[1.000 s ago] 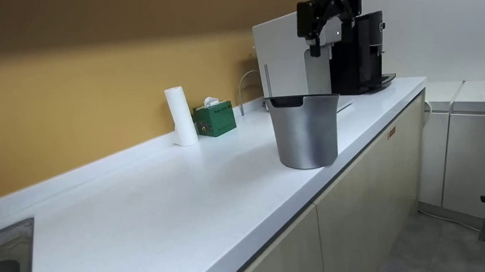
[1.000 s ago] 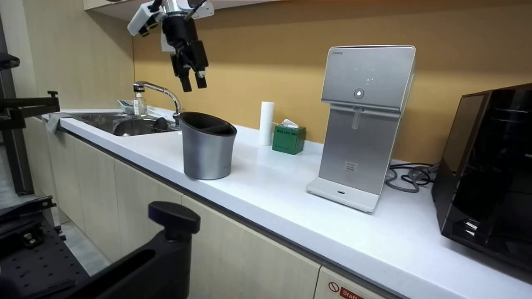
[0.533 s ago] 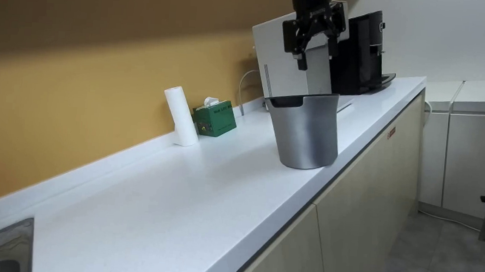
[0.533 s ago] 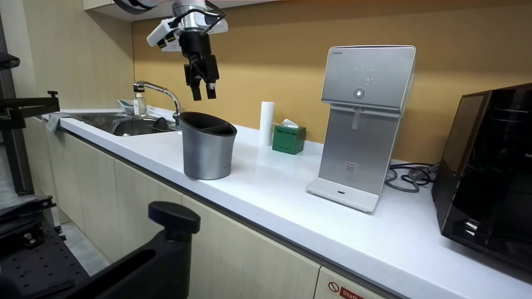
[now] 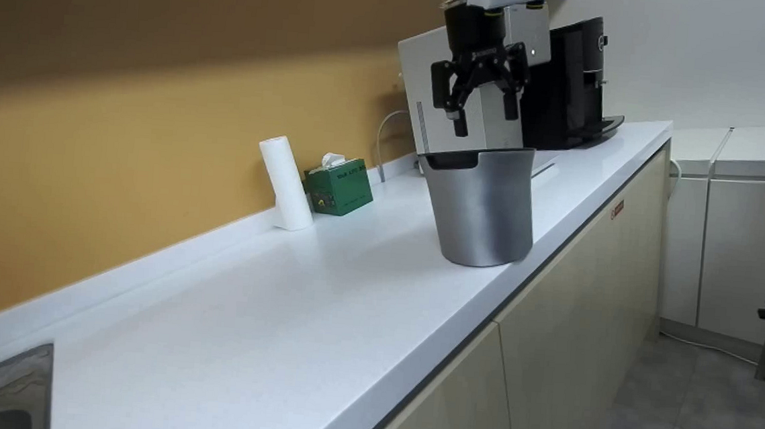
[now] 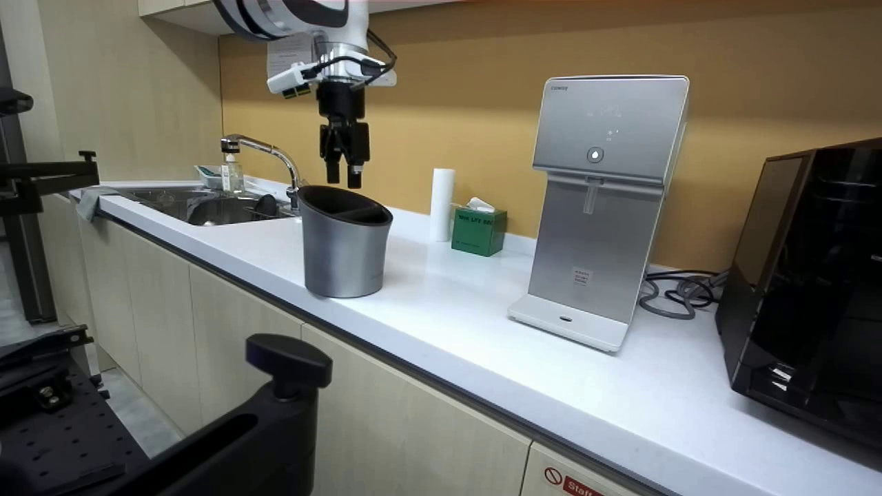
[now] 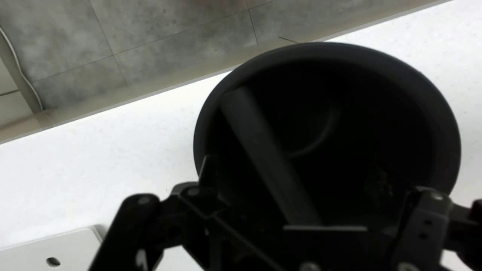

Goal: Remove the black bin from the grey bin

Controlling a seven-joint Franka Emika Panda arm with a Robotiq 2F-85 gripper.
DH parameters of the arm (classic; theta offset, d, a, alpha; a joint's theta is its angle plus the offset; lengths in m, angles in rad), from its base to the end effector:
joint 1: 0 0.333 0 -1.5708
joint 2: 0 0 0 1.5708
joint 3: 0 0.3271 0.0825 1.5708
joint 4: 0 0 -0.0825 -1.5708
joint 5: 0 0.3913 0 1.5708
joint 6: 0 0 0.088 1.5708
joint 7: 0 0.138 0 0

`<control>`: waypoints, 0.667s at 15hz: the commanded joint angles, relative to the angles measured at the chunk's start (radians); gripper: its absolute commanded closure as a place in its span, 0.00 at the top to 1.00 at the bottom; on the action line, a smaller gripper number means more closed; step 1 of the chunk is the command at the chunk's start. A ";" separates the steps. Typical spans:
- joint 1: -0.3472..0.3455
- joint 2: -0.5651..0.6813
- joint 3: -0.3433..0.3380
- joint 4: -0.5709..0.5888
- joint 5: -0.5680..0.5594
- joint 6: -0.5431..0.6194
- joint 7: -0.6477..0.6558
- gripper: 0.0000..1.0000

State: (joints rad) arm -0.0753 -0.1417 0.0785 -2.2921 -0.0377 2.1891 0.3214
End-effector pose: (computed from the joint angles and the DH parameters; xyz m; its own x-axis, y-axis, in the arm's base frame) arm 0.5014 -0.0005 0.3885 0.9551 -0.2921 0.0492 -0.2937 -0.9555 0.0285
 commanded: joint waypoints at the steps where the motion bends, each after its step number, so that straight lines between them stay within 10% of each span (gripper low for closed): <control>1: 0.028 0.051 -0.038 0.045 0.078 -0.023 -0.074 1.00; 10: 0.035 0.097 -0.065 0.039 0.067 -0.015 -0.255 1.00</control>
State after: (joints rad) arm -0.0529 -0.0634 0.0337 -2.2755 0.0386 2.1884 0.1176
